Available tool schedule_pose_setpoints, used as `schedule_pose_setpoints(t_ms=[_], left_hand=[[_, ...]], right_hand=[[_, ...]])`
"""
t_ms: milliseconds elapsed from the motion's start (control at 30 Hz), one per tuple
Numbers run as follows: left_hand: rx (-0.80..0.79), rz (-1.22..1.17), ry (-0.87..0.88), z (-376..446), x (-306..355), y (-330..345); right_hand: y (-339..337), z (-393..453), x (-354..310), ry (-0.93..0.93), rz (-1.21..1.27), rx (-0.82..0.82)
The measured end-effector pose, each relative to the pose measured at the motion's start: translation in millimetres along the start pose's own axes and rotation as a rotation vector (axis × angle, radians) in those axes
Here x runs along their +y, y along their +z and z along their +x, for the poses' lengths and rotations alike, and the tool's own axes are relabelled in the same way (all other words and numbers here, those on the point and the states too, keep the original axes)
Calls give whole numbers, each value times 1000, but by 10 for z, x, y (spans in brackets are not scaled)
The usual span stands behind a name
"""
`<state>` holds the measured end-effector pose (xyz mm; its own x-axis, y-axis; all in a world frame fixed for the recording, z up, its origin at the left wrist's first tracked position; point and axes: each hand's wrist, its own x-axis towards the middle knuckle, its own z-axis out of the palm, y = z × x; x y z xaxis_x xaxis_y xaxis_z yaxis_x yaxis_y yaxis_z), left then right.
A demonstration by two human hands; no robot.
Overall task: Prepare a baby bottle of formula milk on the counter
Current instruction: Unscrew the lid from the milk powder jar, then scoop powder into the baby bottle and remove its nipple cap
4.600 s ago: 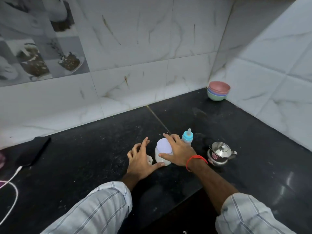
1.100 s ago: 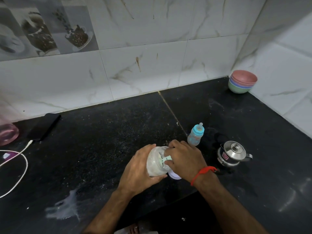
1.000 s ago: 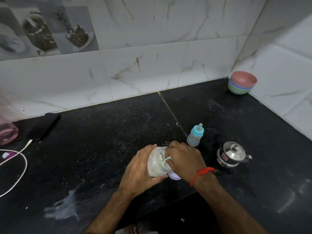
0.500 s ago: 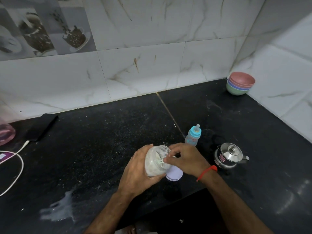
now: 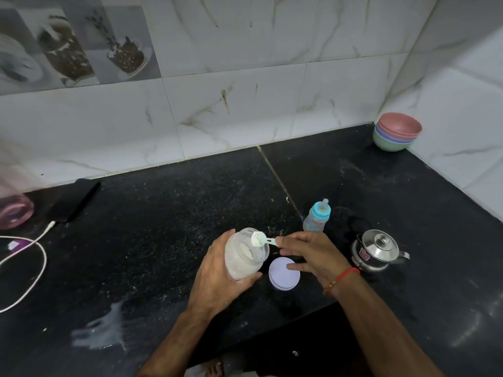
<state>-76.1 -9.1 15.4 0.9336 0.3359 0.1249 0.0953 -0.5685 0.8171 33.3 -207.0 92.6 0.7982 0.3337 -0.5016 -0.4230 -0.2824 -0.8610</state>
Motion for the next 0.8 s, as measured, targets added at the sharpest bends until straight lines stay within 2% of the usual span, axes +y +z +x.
schedule_pose_setpoints(t_ms=[133,333,500,600,700,800], left_hand=[[58,-7,-71,-46,-89,-86],[151,-40,-145,-122,-228,-277],[187,-33,-176,-176,-304,-387],[197,-21,-188,-191,-336,-429],[195,-19,-192,-193,-347,-463],[195,-22,-192,-179,-341,-485]], right_hand=[[71,102,41,-16,84,51],[284,352,230,-306,-190,288],[467,534,432,-366,-322,312],[545,576,544,-476,-571,319],[587,622,672,-749,-969,373],[604,651,729,-839,-1097,449]])
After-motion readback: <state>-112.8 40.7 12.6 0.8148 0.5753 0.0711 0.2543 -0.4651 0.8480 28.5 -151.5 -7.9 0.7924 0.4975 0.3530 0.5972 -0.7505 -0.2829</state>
